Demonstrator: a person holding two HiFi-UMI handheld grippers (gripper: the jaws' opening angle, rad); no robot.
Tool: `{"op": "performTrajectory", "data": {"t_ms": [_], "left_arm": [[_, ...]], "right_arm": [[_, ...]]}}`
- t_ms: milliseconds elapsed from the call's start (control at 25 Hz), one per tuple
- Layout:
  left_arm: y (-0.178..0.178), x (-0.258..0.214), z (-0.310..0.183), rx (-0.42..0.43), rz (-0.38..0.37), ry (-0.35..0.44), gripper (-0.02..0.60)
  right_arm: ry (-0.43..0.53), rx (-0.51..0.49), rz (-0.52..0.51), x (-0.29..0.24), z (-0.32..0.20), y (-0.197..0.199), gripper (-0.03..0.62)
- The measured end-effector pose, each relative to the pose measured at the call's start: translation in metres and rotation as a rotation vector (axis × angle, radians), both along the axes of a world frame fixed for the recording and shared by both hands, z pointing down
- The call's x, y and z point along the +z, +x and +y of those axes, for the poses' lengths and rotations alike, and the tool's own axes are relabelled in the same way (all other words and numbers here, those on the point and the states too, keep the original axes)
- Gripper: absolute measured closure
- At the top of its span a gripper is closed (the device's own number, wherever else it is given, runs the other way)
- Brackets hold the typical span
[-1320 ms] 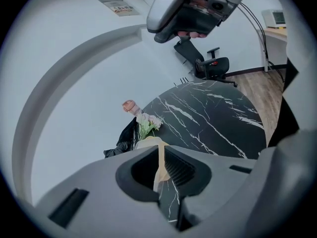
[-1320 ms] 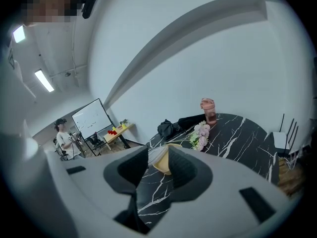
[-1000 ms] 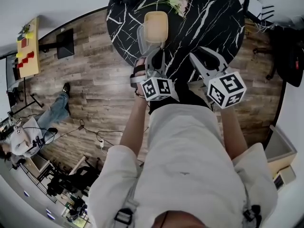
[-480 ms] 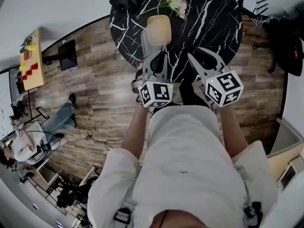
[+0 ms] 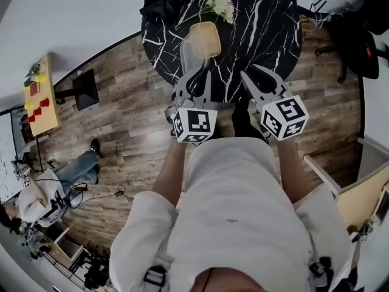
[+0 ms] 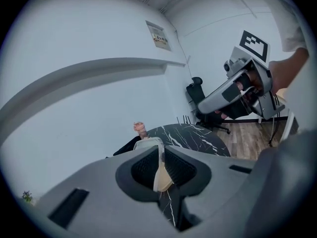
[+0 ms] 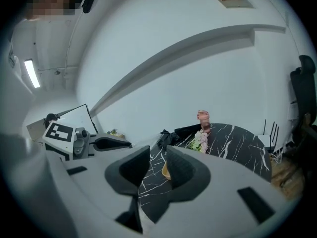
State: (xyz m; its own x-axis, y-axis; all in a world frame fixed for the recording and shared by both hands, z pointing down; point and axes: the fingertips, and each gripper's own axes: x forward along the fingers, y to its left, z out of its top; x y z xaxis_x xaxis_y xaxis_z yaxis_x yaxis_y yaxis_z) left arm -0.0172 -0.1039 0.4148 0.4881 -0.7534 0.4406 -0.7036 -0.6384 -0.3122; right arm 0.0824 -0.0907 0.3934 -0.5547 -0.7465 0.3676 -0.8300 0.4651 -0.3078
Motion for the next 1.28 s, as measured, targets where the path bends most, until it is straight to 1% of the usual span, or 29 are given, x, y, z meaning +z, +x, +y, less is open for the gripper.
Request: {"op": "performTrajectory", "data": {"t_ms": [120, 320, 560, 720, 880, 1040, 1280], "left_arm": [[-0.012, -0.010, 0.011, 0.014, 0.027, 0.016, 0.543], [-0.034, -0.024, 0.034, 0.031, 0.084, 0.009, 0.543], [-0.085, -0.030, 0.052, 0.011, 0.172, -0.050, 0.543], [-0.080, -0.032, 0.064, 0.004, 0.196, -0.058, 0.543], [-0.084, -0.039, 0.069, 0.009, 0.234, -0.063, 0.543], [-0.074, -0.043, 0.078, 0.006, 0.259, -0.058, 0.543], [-0.083, -0.055, 0.092, 0.008, 0.293, -0.048, 0.543]], "right_arm": [[0.017, 0.031, 0.005, -0.004, 0.016, -0.011, 0.495], [0.031, 0.060, 0.010, -0.009, 0.044, -0.035, 0.516], [0.039, 0.063, 0.049, -0.021, 0.068, -0.082, 0.539], [0.062, 0.056, 0.050, -0.022, 0.083, -0.081, 0.561], [0.079, 0.051, 0.055, -0.026, 0.087, -0.089, 0.569], [0.098, 0.052, 0.045, -0.025, 0.093, -0.082, 0.582], [0.130, 0.042, 0.044, -0.033, 0.096, -0.089, 0.588]]}}
